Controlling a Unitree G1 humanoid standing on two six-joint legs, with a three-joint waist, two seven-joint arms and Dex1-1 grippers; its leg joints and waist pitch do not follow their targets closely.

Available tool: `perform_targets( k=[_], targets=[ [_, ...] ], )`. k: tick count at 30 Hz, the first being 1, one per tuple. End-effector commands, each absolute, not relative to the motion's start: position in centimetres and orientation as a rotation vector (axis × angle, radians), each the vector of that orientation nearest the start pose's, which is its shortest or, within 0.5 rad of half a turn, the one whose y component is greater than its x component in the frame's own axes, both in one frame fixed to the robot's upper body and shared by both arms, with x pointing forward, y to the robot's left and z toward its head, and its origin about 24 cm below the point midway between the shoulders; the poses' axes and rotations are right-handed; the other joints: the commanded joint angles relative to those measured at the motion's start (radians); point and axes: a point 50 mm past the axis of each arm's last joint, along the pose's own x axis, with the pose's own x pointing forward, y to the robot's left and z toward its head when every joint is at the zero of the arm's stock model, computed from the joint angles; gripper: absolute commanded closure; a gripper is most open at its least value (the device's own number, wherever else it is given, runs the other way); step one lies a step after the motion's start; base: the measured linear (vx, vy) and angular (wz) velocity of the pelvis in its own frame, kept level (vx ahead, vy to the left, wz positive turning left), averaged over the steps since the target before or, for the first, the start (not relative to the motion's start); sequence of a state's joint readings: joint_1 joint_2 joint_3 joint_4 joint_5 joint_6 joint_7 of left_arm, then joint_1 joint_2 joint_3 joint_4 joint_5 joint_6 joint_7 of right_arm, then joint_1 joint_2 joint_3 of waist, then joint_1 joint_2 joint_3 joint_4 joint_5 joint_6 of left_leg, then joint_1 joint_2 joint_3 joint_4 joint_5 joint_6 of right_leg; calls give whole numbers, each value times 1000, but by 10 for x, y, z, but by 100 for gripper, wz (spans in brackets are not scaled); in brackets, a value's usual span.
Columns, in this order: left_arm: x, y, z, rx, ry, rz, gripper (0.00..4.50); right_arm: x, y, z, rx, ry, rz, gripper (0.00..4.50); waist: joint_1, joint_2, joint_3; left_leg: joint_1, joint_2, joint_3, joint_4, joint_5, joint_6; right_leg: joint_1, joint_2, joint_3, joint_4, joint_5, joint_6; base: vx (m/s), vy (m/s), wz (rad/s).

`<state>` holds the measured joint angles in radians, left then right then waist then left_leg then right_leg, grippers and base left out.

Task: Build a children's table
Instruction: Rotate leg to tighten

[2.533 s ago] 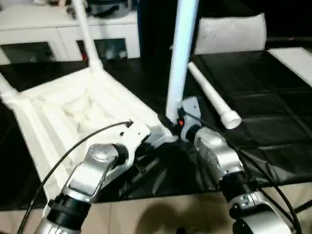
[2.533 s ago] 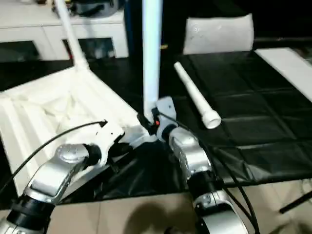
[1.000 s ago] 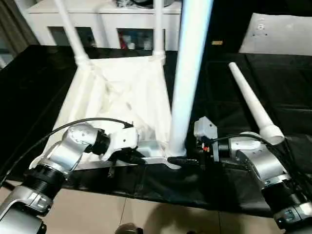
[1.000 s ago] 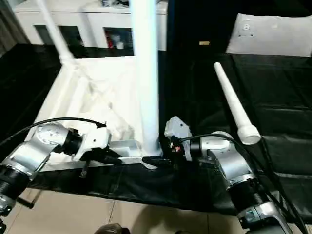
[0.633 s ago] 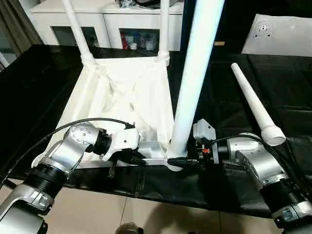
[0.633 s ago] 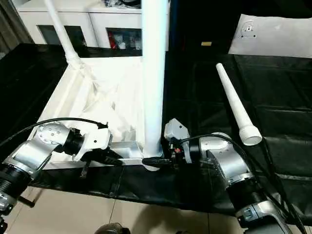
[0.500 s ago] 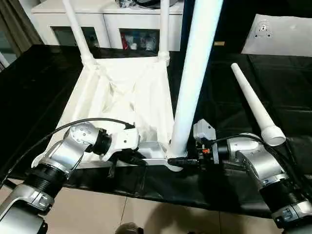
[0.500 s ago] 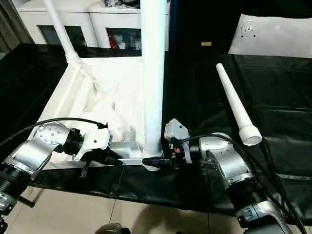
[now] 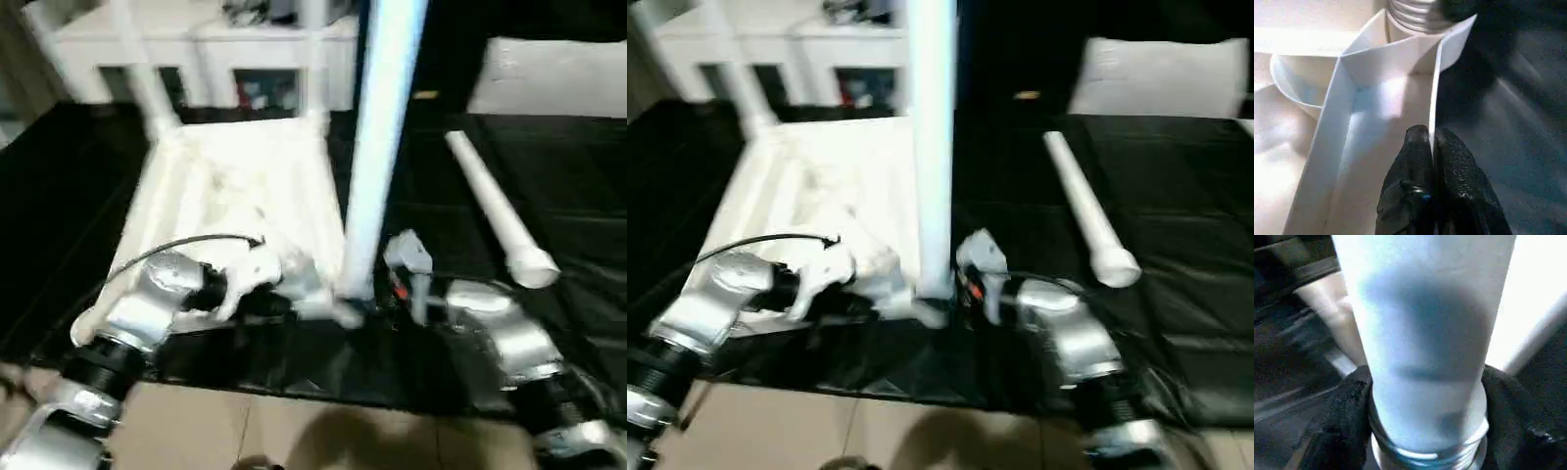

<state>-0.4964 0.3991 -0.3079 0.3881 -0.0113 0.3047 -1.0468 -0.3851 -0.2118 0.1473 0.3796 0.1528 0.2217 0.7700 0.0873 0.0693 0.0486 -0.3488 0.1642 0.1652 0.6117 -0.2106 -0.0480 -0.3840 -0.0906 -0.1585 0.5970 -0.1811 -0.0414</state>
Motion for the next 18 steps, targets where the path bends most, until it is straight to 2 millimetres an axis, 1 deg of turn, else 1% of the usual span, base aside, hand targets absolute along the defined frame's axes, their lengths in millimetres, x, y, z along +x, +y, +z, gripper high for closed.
perform_targets(
  k=[1, 2, 3, 4, 5, 6, 7, 8, 9, 10, 11, 12, 13, 14, 15, 16, 17, 18],
  targets=[
    [312, 117, 58, 279, 420, -1041, 450, 304, -89, 34, 33, 305, 868, 175, -20, -9, -49, 10, 62, -36, -77, -327, 0, 46, -90, 52, -128, -571, -21, 0, 0, 0],
    [313, 112, 59, 249, 415, -997, 450, 307, -85, 34, 44, 306, 815, 175, -25, -8, -51, 6, 62, -38, -78, -323, 1, 49, -91, 51, -127, -562, -19, 0, 0, 0],
    [313, 112, 59, 249, 415, -997, 450, 307, -85, 34, 44, 306, 815, 175, -35, -6, -54, 2, 65, -40, -82, -309, 7, 51, -90, 54, -124, -522, -24, 0, 0, 0],
    [316, 102, 63, 210, 394, -896, 450, 315, -78, 34, 75, 317, 693, 175, -46, -6, -58, -3, 69, -42, -84, -286, 12, 54, -90, 60, -114, -456, -48, 0, 0, 0],
    [316, 97, 64, 200, 386, -865, 450, 319, -75, 34, 75, 322, 642, 175, -51, -8, -61, -7, 72, -43, -85, -267, 11, 56, -90, 62, -107, -414, -66, 0, 0, 0],
    [317, 95, 65, 197, 381, -849, 450, 321, -74, 34, 74, 326, 611, 175, -56, -6, -63, -8, 73, -43, -85, -249, 20, 56, -89, 65, -101, -366, -88, 0, 0, 0],
    [317, 91, 67, 186, 373, -829, 450, 323, -72, 33, 69, 333, 587, 175, -58, -9, -66, -11, 72, -42, -83, -231, 29, 58, -90, 67, -99, -340, -97, 0, 0, 0],
    [316, 87, 68, 177, 369, -812, 450, 324, -70, 33, 64, 338, 564, 175, -60, -10, -68, -14, 71, -38, -81, -198, 40, 58, -90, 71, -92, -297, -116, 0, 0, 0],
    [314, 82, 69, 182, 369, -812, 450, 325, -67, 33, 52, 328, 562, 175, -58, -12, -69, -15, 67, -32, -75, -167, 54, 56, -91, 73, -93, -277, -127, 0, 0, 0],
    [313, 81, 69, 194, 371, -814, 450, 325, -66, 34, 50, 320, 571, 175, -55, -12, -73, -19, 64, -30, -71, -123, 71, 60, -93, 74, -87, -236, -139, 0, 0, 0],
    [313, 80, 69, 204, 372, -814, 450, 324, -64, 35, 50, 314, 580, 140, -54, -13, -73, -21, 64, -28, -70, -103, 81, 60, -92, 74, -85, -215, -142, 0, 0, 0],
    [312, 81, 68, 217, 376, -819, 450, 324, -64, 35, 56, 308, 585, 140, -50, -10, -75, -22, 64, -27, -67, -65, 99, 61, -91, 75, -79, -173, -148, 0, 0, 0],
    [312, 83, 67, 229, 382, -817, 450, 323, -64, 37, 64, 300, 585, 105, -50, -9, -76, -24, 62, -27, -66, -50, 108, 61, -89, 75, -77, -155, -150, 0, 0, 0],
    [313, 86, 66, 245, 389, -814, 450, 323, -64, 38, 73, 289, 586, 105, -49, -7, -78, -24, 63, -28, -65, -29, 121, 61, -88, 74, -72, -123, -155, 0, 0, 0],
    [313, 87, 66, 250, 392, -812, 450, 323, -64, 39, 75, 285, 586, 103, -49, -7, -79, -25, 66, -29, -63, -15, 132, 61, -86, 74, -69, -101, -158, 0, 0, 0],
    [313, 88, 65, 256, 395, -809, 450, 323, -64, 39, 76, 282, 584, 96, -49, -5, -81, -26, 66, -29, -62, -7, 136, 61, -86, 74, -66, -88, -160, 0, 0, 0],
    [313, 89, 65, 259, 396, -806, 450, 323, -64, 39, 76, 282, 583, 84, -50, -7, -79, -28, 66, -29, -62, -8, 142, 59, -85, 73, -68, -87, -162, 0, 0, 0],
    [314, 94, 65, 267, 405, -797, 450, 322, -66, 39, 70, 271, 585, 71, -48, 14, -76, -23, 67, -29, -63, -38, 135, 55, -85, 70, -73, -126, -160, 0, 0, 0]
  ],
)
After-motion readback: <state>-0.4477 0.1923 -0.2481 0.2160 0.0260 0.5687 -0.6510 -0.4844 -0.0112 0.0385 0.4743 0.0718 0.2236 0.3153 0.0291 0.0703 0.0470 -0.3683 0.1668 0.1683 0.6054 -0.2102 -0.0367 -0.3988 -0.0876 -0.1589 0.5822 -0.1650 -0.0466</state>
